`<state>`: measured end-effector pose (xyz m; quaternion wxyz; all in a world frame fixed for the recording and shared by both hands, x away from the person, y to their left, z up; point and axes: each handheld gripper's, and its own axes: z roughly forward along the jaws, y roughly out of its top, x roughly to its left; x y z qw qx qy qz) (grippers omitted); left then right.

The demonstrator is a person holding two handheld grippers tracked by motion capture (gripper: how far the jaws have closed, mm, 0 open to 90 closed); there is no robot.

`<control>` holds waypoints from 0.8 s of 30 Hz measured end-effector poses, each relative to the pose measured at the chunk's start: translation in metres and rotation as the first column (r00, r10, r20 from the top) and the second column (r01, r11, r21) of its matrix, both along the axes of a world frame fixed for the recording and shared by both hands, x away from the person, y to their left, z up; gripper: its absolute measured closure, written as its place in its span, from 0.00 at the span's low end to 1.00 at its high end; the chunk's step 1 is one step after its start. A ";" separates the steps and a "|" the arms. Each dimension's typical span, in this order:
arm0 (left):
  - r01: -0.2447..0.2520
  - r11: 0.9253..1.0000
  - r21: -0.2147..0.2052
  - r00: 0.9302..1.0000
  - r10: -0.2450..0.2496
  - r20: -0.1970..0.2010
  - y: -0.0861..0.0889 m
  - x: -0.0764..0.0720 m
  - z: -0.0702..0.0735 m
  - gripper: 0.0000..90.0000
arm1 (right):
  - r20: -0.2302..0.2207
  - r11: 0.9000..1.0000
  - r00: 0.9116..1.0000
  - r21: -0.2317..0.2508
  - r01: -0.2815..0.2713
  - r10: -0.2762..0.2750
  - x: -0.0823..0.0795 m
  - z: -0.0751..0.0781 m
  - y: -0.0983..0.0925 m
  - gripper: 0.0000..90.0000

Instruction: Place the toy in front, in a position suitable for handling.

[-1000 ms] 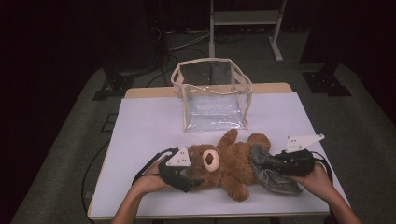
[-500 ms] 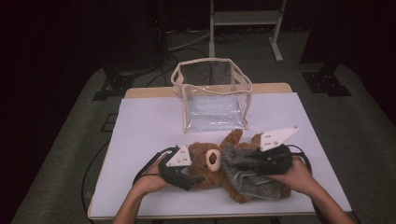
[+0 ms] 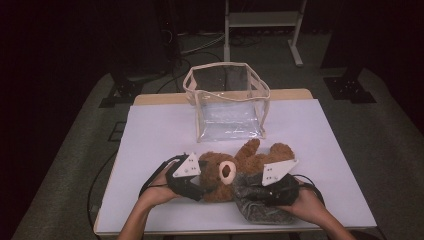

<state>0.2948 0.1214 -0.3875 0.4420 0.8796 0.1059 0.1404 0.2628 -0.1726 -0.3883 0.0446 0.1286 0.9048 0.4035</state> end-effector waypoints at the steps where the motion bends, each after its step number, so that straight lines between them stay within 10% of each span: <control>1: 0.006 1.000 0.003 1.000 -0.006 0.006 -0.002 0.001 0.001 0.26 | -0.001 1.000 1.000 -0.001 0.003 -0.003 -0.002 -0.001 -0.002 0.84; 14: -0.005 1.000 -0.010 0.999 0.005 -0.040 -0.004 0.009 -0.008 0.31 | -0.020 0.998 0.998 -0.020 0.064 -0.064 -0.022 -0.009 -0.035 0.84; 24: -0.005 1.000 -0.009 0.999 0.004 -0.046 -0.004 0.010 -0.008 0.32 | 0.071 1.000 0.997 -0.016 -0.009 0.010 -0.013 0.029 0.001 0.84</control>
